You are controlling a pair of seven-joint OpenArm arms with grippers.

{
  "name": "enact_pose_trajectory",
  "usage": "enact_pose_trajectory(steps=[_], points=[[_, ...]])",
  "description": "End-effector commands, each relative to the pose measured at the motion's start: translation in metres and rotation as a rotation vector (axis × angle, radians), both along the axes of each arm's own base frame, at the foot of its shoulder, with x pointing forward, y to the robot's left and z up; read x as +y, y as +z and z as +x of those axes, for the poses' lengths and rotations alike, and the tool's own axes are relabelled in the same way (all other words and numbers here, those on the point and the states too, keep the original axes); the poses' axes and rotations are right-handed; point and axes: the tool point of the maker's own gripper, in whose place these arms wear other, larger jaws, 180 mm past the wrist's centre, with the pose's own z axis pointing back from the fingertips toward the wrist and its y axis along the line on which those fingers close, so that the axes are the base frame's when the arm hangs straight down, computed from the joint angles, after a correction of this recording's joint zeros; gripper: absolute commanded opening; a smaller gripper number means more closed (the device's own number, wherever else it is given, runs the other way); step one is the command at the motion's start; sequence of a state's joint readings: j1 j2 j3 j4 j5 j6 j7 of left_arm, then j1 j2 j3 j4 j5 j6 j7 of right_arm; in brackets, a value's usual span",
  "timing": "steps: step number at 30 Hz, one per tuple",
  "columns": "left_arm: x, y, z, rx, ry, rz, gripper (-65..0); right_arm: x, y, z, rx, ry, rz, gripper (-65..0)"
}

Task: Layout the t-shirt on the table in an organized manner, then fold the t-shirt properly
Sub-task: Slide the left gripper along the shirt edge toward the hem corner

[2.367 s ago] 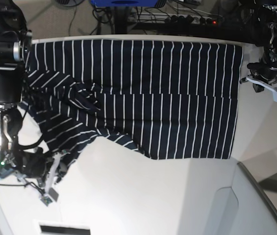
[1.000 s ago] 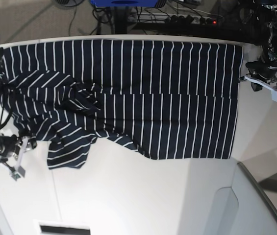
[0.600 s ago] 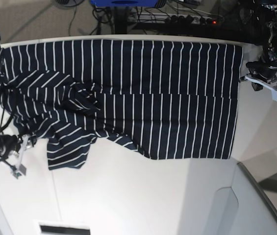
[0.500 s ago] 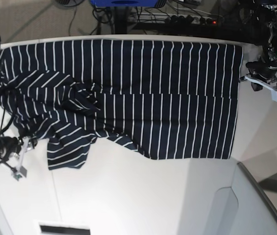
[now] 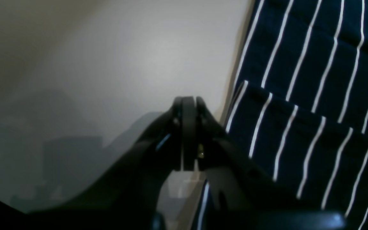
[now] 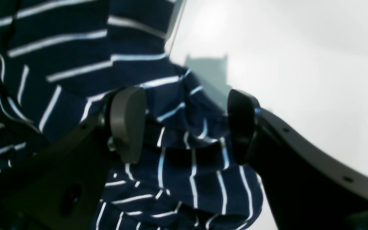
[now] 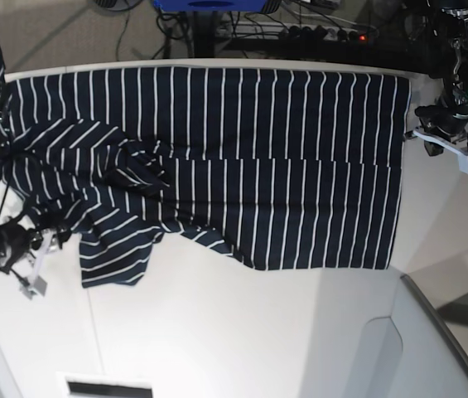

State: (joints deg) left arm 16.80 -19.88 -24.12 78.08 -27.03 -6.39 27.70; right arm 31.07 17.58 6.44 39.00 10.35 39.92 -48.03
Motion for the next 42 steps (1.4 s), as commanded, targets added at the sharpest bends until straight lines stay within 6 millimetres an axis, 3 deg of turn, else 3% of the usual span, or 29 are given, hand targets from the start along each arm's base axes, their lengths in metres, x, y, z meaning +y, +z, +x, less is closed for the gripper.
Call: enact_pose_trajectory(steps=[1,10,21,25,32,36,37,40,42], points=[[0.006,0.011,0.009,-0.037,-0.008,0.022,-65.0,-0.005,0.019,0.019,-0.063,-0.011,0.002,-27.3],[0.009,0.002,0.002,-0.013,0.007,0.014,-65.0,-0.006,0.009,0.006,-0.021,-0.01,-0.002,-28.8],[0.012,-0.001,-0.002,-0.005,0.02,0.013,-65.0,0.005,0.005,0.005,-0.011,0.001,0.012,-62.3],[0.014,0.0,-0.001,-0.005,0.019,0.016,-65.0,0.005,0.006,0.006,-0.017,0.001,0.014,-64.4],[0.023,0.016,0.035,-0.067,0.035,0.016,-65.0,0.004,0.01,0.01,-0.037,0.003,0.008,-64.4],[0.034,0.012,0.062,-0.08,0.085,-0.018,-65.0,0.01,0.021,0.016,-0.089,0.027,-0.007,-64.4],[0.036,0.011,0.07,-0.087,0.102,-0.032,-63.8,0.012,0.025,0.019,-0.106,0.033,-0.011,-64.4],[0.043,0.008,0.085,-0.089,0.139,-0.062,-42.8,0.013,0.029,0.019,-0.13,0.046,-0.024,-64.4],[0.046,0.008,0.097,-0.091,0.16,-0.084,-32.1,0.014,0.034,0.022,-0.152,0.053,-0.031,-64.4]])
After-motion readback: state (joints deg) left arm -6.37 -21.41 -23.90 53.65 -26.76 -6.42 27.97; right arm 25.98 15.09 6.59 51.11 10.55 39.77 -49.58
